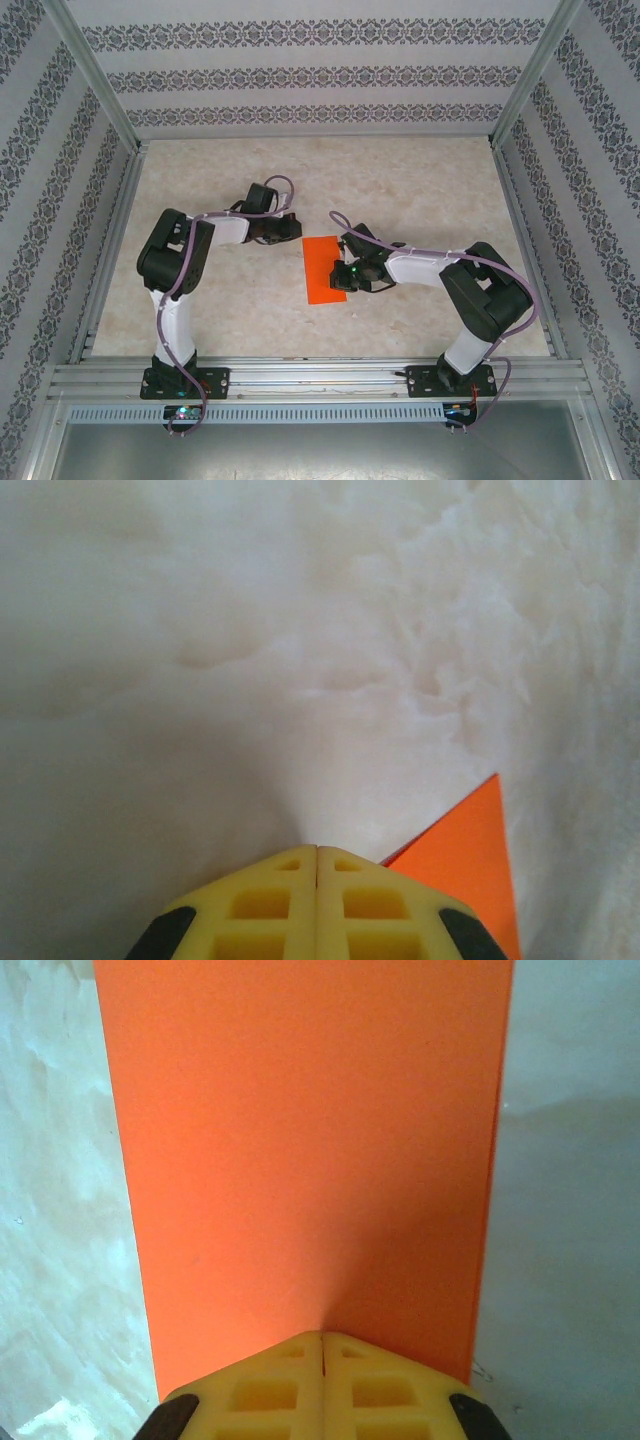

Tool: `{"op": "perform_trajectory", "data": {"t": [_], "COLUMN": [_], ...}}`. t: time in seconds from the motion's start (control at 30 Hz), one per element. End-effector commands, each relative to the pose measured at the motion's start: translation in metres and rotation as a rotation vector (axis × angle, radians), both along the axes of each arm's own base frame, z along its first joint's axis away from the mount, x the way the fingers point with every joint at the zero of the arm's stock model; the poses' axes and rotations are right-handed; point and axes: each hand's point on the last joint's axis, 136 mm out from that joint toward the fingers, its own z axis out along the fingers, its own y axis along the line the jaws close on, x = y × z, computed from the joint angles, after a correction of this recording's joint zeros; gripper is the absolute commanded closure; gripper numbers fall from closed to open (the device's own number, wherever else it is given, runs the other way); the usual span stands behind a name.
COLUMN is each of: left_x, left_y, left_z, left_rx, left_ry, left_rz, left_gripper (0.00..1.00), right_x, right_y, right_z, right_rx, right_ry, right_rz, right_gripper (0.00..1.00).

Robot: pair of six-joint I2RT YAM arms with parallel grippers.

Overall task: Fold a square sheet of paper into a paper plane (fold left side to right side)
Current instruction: Fold the triangle a second time at the center of the table.

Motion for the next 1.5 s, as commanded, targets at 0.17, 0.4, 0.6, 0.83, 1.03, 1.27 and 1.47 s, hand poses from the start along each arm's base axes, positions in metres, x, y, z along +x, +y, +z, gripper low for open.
{"op": "perform_trajectory", "data": {"t": [0.17,0.4,0.6,0.83,1.03,1.27,1.47], "left_x": [-0.04,-0.093,-0.102,-0.107,-0.115,-0.124,-0.127], "left_y": [0.008,-0.036,-0.053,-0.039,-0.032,-0.031,-0.03], "left_z": [0.054,0.034,0.011,-0.014,-0.023,-0.028,-0.031], "left_rx": [0.017,-0.038,-0.025,0.078,0.106,0.093,0.092], "left_ry": [-0.086,0.023,0.085,0.138,0.164,0.181,0.185], "left_rz": [-0.012,-0.076,-0.11,-0.085,-0.081,-0.087,-0.086], "left_gripper": [0.97,0.98,0.98,0.98,0.98,1.0,1.0], "right_x": [-0.038,-0.04,-0.04,-0.038,-0.018,-0.002,-0.026], "right_y": [-0.027,-0.025,-0.025,-0.02,0.001,-0.009,-0.038], "right_z": [-0.035,-0.037,-0.038,-0.031,0.007,0.046,0.028], "right_rx": [-0.132,-0.129,-0.128,-0.105,0.018,0.12,0.083], "right_ry": [0.134,0.133,0.133,0.123,0.044,-0.003,0.091], "right_rz": [-0.026,-0.023,-0.023,-0.018,-0.012,-0.043,-0.052], "right_gripper": [1.0,1.0,1.0,1.0,0.85,0.7,0.66]}}
